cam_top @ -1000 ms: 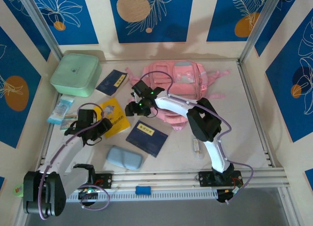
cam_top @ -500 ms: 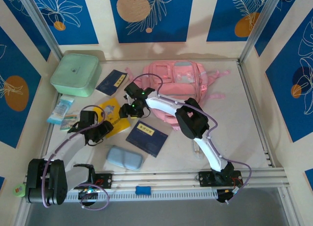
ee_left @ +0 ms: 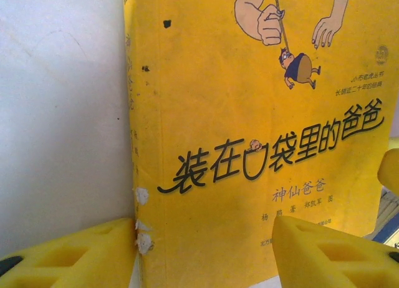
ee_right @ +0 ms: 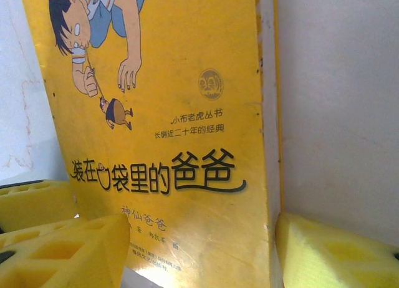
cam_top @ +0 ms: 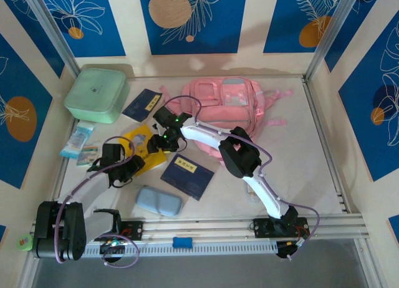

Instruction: Pack books, pencil case, and school supplies into a backpack

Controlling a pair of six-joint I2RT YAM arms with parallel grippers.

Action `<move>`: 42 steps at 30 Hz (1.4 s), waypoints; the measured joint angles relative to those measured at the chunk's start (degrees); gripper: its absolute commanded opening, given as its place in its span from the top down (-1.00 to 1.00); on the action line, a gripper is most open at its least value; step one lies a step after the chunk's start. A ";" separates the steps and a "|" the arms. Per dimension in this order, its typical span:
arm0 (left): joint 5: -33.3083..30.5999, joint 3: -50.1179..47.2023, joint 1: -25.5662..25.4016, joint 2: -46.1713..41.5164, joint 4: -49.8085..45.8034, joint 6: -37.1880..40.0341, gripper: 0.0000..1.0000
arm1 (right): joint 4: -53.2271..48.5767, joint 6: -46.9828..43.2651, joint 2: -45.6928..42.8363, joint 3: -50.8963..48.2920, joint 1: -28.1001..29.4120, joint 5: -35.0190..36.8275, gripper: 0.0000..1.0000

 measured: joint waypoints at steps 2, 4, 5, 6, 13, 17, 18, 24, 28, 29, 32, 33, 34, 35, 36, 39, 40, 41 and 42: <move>-0.02 -0.20 0.00 0.00 0.20 -0.02 -0.16 | -0.66 0.04 0.00 0.52 0.02 0.04 -0.26; -0.04 -0.39 0.00 0.00 0.44 -0.09 -0.14 | -1.33 0.22 0.00 1.20 0.02 0.00 -0.25; -0.04 -0.44 0.00 0.00 0.55 -0.22 -0.13 | -1.57 0.26 0.00 1.51 0.02 -0.02 -0.24; -0.07 -0.52 0.00 0.00 0.59 -0.28 -0.12 | -1.77 0.33 0.00 1.70 0.02 -0.04 -0.24; -0.44 -0.55 0.00 -0.02 0.52 -0.44 -0.09 | -1.99 0.33 -0.04 1.84 0.00 -0.48 -0.20; -0.63 -0.55 0.00 -0.20 0.37 -0.44 -0.08 | -1.44 0.13 -0.81 0.48 -0.11 -1.36 -0.19; -0.66 -0.59 0.00 -0.28 0.35 -0.44 -0.07 | -1.25 0.13 -1.27 -0.28 -0.17 -1.70 -0.20; -0.66 -0.63 0.00 -0.37 0.33 -0.44 -0.08 | -1.44 -0.04 -1.75 -1.57 -1.03 -2.99 -0.23; -0.66 -0.63 0.00 -0.37 0.33 -0.44 -0.08 | -1.51 -0.55 -1.66 -1.55 -1.18 -2.97 -0.24; -0.66 -0.63 0.00 -0.37 0.31 -0.44 -0.08 | -1.49 -0.66 -1.51 -1.55 -1.18 -2.99 -0.24; -0.63 -0.63 0.00 -0.37 0.33 -0.46 -0.08 | -1.49 -0.70 -0.79 -1.55 -0.94 -3.28 -0.24; -0.63 -0.63 0.00 -0.37 0.33 -0.46 -0.08 | -1.51 -0.72 -0.35 -1.44 -0.83 -3.28 -0.24; -0.63 -0.63 0.00 -0.37 0.33 -0.46 -0.08 | -1.57 -0.72 0.02 -1.29 -0.72 -3.26 -0.24; -0.63 -0.63 0.00 -0.37 0.33 -0.48 -0.08 | -1.90 -0.85 0.35 -1.03 -0.59 -3.06 -0.24; -0.66 -0.63 0.00 -0.37 0.33 -0.46 -0.08 | -2.19 -0.92 0.42 -0.66 -0.59 -3.19 -0.22; -0.66 -0.63 0.00 -0.26 0.35 -0.46 -0.08 | -2.95 -1.14 0.42 0.48 -0.37 -3.21 -0.21; -0.66 -0.63 0.00 -0.22 0.35 -0.46 -0.07 | -3.13 -1.18 0.42 0.66 -0.26 -3.17 -0.21; -0.66 -0.63 0.00 -0.20 0.35 -0.44 -0.07 | -3.37 -1.33 0.42 0.83 -0.13 -3.06 -0.21; -0.66 -0.63 0.00 -0.20 0.35 -0.44 -0.08 | -3.61 -1.55 0.39 1.07 -0.02 -2.93 -0.21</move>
